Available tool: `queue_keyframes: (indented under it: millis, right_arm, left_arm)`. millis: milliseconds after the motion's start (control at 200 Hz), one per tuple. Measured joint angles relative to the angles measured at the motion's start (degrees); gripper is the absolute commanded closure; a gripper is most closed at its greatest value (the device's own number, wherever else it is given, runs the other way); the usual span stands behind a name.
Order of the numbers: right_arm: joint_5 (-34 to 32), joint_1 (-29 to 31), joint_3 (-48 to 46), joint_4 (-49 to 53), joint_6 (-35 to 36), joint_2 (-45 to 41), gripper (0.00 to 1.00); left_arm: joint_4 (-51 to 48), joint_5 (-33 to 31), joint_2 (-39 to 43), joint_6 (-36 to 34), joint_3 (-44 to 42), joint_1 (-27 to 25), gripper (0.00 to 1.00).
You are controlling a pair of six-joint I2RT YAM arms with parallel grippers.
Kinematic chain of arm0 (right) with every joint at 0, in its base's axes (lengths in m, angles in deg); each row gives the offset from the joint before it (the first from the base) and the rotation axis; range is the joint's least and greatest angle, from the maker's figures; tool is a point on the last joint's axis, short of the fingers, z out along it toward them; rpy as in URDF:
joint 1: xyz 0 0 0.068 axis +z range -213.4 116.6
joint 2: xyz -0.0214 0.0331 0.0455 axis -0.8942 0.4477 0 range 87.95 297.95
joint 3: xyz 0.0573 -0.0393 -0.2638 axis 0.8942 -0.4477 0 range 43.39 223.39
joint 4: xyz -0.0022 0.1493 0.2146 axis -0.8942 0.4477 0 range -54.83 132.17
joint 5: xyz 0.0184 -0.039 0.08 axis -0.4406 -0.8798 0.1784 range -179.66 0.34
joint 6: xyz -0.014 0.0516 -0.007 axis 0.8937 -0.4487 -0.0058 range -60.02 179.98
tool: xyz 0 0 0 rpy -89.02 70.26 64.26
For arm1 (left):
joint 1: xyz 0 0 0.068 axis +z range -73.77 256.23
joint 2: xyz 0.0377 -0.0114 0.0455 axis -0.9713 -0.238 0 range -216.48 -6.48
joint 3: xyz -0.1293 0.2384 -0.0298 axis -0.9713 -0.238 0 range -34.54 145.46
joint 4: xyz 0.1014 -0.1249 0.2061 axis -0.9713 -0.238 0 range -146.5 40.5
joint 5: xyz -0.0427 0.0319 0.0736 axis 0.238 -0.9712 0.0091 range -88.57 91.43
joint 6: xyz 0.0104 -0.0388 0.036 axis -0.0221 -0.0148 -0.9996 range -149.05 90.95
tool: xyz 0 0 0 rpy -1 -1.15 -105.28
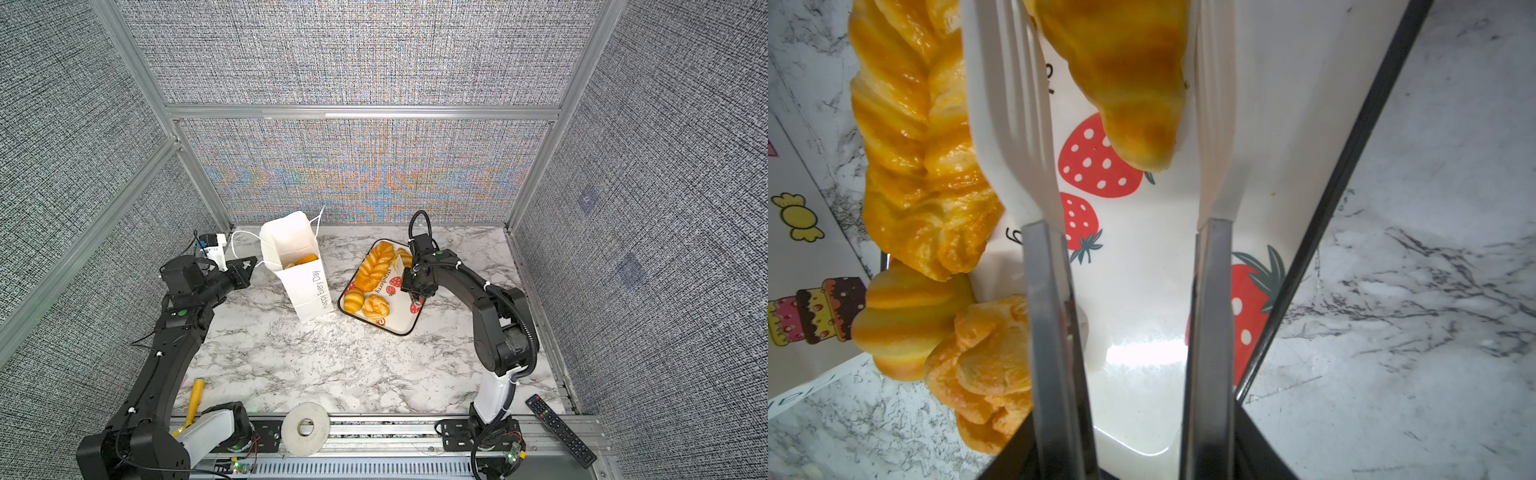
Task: Place the fake bread into the paper bag
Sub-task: 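Lower the right tongs onto the croissant on the tray and close them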
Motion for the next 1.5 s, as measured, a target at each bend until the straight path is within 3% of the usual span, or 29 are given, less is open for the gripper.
queue_keyframes:
  millis: [1501]
  right_arm:
    - [-8.3, 3.8, 5.4, 5.2, 3.0, 5.4, 0.54]
  left_arm:
    - [0.0, 0.0, 0.0, 0.0, 0.0, 0.0, 1.0]
